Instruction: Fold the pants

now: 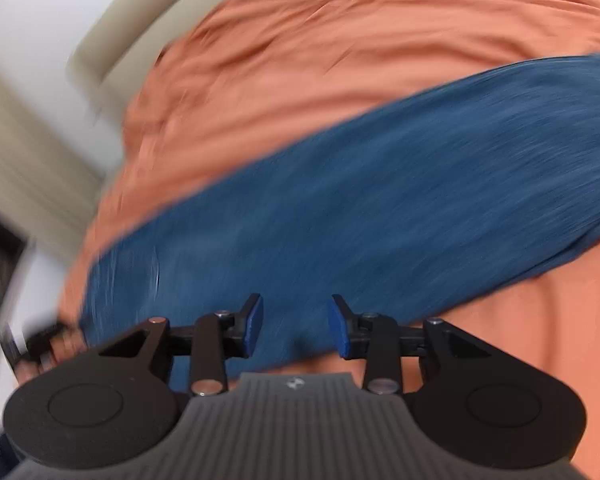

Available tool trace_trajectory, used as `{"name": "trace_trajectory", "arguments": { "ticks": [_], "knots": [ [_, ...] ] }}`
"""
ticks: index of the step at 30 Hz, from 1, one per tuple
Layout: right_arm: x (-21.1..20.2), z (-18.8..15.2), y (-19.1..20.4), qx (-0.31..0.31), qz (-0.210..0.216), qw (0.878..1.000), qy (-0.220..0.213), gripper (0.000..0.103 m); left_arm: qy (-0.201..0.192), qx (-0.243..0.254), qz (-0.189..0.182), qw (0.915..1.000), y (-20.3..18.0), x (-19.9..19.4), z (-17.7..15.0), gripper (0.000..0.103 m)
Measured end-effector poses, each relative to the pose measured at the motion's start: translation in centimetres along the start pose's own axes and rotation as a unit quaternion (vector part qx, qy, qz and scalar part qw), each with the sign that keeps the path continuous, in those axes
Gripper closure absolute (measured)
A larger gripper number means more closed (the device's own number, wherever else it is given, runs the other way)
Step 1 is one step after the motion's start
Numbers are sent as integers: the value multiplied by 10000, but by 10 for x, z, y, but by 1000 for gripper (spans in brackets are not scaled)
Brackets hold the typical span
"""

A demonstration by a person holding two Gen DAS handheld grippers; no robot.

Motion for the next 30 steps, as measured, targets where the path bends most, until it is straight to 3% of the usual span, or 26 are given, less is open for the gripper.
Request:
{"name": "trace_trajectory", "arguments": {
  "ticks": [3, 6, 9, 12, 17, 19, 24, 28, 30],
  "knots": [
    [30, -29, 34, -634, 62, 9965, 548, 69, -381, 566, 101, 9976, -25, -33, 12, 77],
    [56, -58, 76, -1475, 227, 9820, 1159, 58, -663, 997, 249, 9925, -41, -46, 19, 78],
    [84, -81, 112, -2625, 102, 9541, 1440, 48, -302, 946, 586, 9933, -31, -16, 18, 79],
    [111, -103, 131, -3387, 21, 9267, 1629, 47, -155, 932, 671, 9933, -16, 4, 8, 79],
    [139, -123, 130, -4017, -269, 8992, 1713, 46, -299, 1190, 598, 9906, -15, 3, 1, 79],
    [147, -127, 127, -3987, -346, 8988, 1788, 46, -245, 1188, 554, 9911, -13, 2, 1, 79],
    [141, -122, 130, -4103, -435, 8986, 1491, 46, -277, 1285, 562, 9897, -16, 1, 2, 79],
    [133, -112, 144, -4811, -617, 8712, 752, 45, -337, 1390, 572, 9881, -17, 1, 0, 79],
    [137, -112, 145, -4903, -577, 8650, 894, 45, -354, 1435, 588, 9873, -18, 1, 0, 79]
  ]
}}
Point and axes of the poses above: each gripper's, at about its wrist camera, not at the fingertips, and x roughly the way its jaws point, y to its left, z to its top, the point moved 6 cm from there along x, roughly the way its jaws point, and after that the axes turned 14 degrees about z, right-handed, at the moved point
